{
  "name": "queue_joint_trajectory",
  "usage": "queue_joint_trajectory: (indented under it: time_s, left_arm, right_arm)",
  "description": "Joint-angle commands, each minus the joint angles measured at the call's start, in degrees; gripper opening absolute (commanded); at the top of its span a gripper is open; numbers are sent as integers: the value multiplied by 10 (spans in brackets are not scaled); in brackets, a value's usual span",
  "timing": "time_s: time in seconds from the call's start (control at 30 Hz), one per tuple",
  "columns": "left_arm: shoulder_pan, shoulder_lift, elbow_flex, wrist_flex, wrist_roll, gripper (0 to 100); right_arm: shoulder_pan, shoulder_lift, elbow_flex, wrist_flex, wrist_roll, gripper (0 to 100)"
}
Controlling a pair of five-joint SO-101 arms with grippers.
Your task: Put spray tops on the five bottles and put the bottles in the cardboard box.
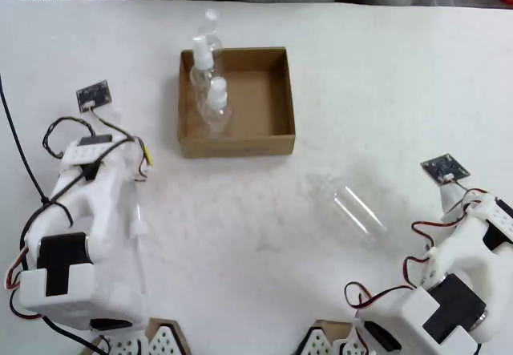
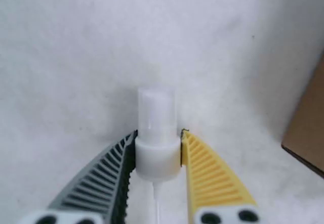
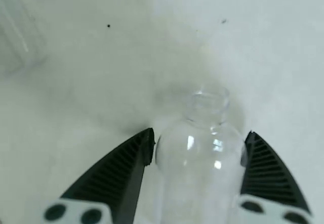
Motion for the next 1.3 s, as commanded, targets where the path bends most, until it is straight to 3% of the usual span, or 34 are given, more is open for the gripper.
queue_joint_trajectory:
  time_s: [0.0, 0.4, 0.93, 1.27]
  left_arm:
    - [8, -15, -3, -10, -5, 31]
    - [8, -15, -3, -10, -5, 31]
    - [8, -15, -3, -10, -5, 31]
    - [8, -15, -3, -10, -5, 31]
  right_arm:
    - [-13, -10, -23, 8, 30, 292]
    - [0, -4, -23, 13, 91, 283]
    - [49, -10, -18, 15, 91, 283]
    - [30, -4, -14, 13, 89, 283]
